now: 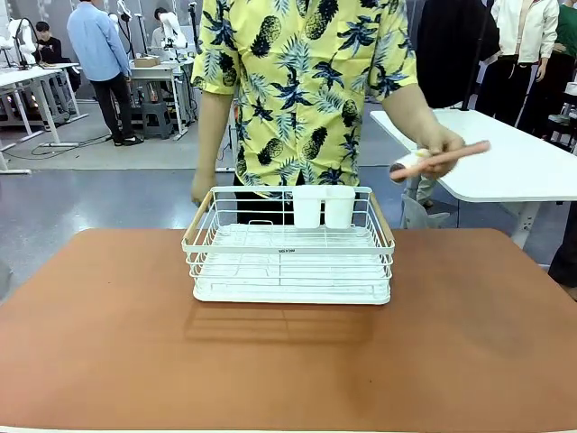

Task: Clean the table.
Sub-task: Pick up the Lint Roller when the human hands it over.

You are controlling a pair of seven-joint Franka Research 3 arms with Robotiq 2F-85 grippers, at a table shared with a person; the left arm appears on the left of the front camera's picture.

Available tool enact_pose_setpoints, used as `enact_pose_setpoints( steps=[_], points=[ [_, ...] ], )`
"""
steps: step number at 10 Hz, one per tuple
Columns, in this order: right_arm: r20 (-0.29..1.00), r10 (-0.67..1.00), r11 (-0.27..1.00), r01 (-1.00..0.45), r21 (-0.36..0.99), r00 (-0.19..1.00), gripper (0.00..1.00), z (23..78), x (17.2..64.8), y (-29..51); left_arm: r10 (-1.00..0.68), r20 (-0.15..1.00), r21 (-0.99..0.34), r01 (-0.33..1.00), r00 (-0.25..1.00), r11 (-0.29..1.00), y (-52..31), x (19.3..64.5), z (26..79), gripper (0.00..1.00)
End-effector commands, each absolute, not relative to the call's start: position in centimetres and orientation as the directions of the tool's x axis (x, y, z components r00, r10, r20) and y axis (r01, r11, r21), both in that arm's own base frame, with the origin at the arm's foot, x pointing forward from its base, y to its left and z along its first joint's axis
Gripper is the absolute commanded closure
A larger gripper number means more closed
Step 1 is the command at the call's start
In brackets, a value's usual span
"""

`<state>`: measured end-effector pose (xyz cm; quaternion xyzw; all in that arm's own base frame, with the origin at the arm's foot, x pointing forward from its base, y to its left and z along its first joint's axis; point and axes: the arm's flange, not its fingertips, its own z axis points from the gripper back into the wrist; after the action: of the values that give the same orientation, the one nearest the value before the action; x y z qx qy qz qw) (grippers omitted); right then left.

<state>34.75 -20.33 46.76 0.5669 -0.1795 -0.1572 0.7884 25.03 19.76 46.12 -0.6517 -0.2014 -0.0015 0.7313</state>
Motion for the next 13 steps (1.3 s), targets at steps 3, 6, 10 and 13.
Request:
enact_pose_setpoints(
  steps=[3,6,10,13],
  points=[
    [0.112,-0.453,0.305,0.035,0.952,0.885,0.0,46.9,34.7,-20.4,0.26,0.301,-0.952,0.274,0.917,0.136,19.9,24.8,46.2,0.0],
    [0.105,-0.451,0.308,0.044,0.95,0.886,0.0,46.8,34.8,-20.3,0.26,0.301,-0.952,0.274,0.917,0.136,19.9,24.8,46.2,0.0],
    [0.002,-0.632,0.354,0.286,0.891,0.775,0.0,50.2,33.7,-15.2,0.26,0.301,-0.952,0.274,0.917,0.136,19.9,24.8,46.2,0.0],
    [-0.017,-0.712,0.361,0.387,0.848,0.702,0.0,52.2,33.8,-10.3,0.26,0.301,-0.952,0.274,0.917,0.136,19.9,24.8,46.2,0.0]
  ],
)
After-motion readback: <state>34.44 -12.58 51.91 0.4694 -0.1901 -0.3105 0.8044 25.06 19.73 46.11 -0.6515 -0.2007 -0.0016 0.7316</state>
